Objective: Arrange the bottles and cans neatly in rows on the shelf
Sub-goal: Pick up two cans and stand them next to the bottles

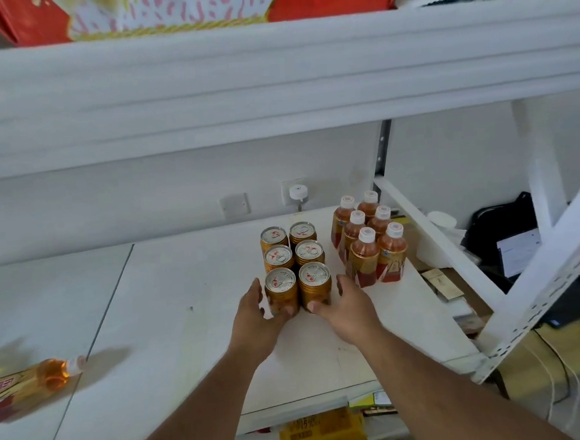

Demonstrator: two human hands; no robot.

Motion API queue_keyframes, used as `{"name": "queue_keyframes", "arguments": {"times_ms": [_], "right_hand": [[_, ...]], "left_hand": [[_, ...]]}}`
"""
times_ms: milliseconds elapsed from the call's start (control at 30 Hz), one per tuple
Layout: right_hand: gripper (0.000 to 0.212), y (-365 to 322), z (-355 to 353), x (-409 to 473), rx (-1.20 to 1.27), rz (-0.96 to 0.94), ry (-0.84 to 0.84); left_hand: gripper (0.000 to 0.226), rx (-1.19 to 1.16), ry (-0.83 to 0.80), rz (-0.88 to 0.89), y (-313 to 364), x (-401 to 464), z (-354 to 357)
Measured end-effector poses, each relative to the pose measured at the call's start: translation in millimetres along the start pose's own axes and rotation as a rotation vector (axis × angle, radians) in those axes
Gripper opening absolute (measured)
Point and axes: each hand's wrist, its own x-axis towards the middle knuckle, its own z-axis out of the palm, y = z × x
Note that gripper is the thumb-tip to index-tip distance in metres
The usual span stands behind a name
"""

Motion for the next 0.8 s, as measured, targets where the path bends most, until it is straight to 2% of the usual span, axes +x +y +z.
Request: {"name": "queue_keyframes", "arguments": {"times_ms": [233,367,467,633,800], "right_hand": [[0.079,-15,-33,-36,-0.272,0.028,-0.091],[0.071,-34,-45,-58,-0.495,-0.077,-0.18],[0.079,-49,-48,-77,-0.674,-0.187,-0.248],[0.084,-73,-50,-105,-0.829,-0.33,-0.316],[0.084,-93,-36,-149,-0.829,-0.439,-0.405]], "left_hand": [[0.083,0.461,-0.029,0.035,24,-27,-38],[0.081,0.684,-0.082,0.042,38,-41,-59],[0.083,0.813,-0.091,0.03,44,-56,-73],[0.084,0.878,-0.046,-0.023,62,-99,-92],[0.082,0.889,0.026,-0.089,68,-167,-119]]}}
